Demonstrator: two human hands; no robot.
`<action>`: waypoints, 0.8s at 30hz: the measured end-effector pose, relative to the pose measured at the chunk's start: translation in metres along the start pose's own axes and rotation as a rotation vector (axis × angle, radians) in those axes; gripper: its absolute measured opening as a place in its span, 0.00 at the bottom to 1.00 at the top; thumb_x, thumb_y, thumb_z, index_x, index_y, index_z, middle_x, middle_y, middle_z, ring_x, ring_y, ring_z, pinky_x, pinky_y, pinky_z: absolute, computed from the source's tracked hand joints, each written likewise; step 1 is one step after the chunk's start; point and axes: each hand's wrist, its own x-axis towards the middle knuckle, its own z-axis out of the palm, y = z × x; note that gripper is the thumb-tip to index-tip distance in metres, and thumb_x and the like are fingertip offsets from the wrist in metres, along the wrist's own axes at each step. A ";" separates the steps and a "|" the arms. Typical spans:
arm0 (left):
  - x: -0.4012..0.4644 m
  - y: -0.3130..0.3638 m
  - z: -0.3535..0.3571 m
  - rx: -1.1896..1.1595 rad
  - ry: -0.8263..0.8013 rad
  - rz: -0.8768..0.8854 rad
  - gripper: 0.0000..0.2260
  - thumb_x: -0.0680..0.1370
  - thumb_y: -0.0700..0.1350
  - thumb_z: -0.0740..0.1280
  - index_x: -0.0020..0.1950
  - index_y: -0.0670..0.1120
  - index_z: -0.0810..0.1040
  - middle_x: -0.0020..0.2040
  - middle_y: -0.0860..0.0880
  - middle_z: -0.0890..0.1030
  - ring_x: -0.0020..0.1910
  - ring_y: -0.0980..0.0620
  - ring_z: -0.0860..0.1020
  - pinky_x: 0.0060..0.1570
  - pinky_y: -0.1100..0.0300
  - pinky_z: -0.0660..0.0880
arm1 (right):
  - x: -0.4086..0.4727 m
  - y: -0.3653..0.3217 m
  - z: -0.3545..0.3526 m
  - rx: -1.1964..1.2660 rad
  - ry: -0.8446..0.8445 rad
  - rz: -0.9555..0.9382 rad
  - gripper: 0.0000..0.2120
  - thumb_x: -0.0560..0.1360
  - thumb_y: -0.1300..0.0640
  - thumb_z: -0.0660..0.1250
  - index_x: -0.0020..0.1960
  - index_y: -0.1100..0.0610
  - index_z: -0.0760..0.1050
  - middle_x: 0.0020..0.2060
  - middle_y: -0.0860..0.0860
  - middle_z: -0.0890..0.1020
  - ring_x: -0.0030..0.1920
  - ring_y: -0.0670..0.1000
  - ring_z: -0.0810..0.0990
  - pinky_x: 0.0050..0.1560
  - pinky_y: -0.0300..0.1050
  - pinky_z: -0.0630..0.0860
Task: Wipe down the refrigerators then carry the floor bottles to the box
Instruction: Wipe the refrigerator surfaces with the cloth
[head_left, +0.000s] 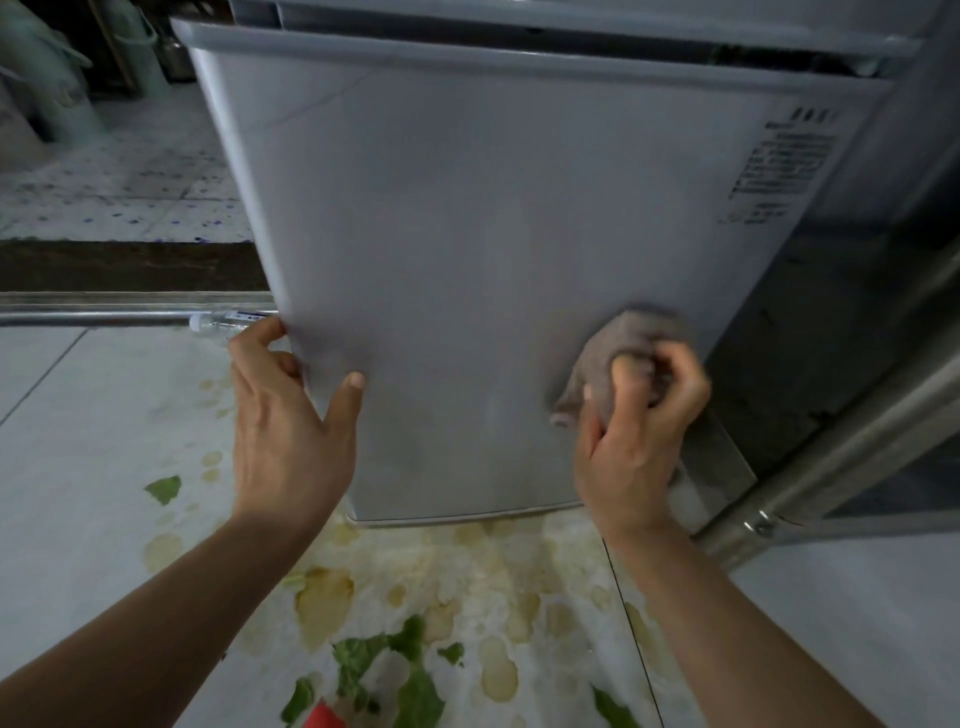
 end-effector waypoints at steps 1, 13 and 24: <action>0.000 -0.001 0.000 0.006 0.001 0.002 0.25 0.74 0.47 0.68 0.64 0.53 0.58 0.56 0.46 0.71 0.53 0.47 0.73 0.49 0.46 0.76 | -0.013 0.005 0.000 -0.015 -0.066 0.008 0.11 0.75 0.66 0.62 0.56 0.57 0.66 0.54 0.69 0.71 0.51 0.65 0.73 0.49 0.53 0.75; -0.003 -0.009 0.002 0.046 0.030 0.034 0.24 0.75 0.50 0.68 0.65 0.49 0.59 0.58 0.45 0.73 0.49 0.49 0.73 0.45 0.48 0.74 | 0.038 0.029 -0.026 0.119 -0.048 0.390 0.18 0.76 0.63 0.65 0.62 0.68 0.65 0.66 0.65 0.63 0.66 0.63 0.67 0.66 0.58 0.68; -0.004 -0.011 0.007 0.003 0.051 0.033 0.23 0.75 0.49 0.67 0.65 0.48 0.59 0.55 0.54 0.69 0.49 0.51 0.73 0.47 0.41 0.76 | -0.030 0.050 0.010 0.234 -0.082 0.722 0.22 0.80 0.62 0.57 0.70 0.66 0.54 0.61 0.65 0.71 0.56 0.61 0.76 0.52 0.44 0.72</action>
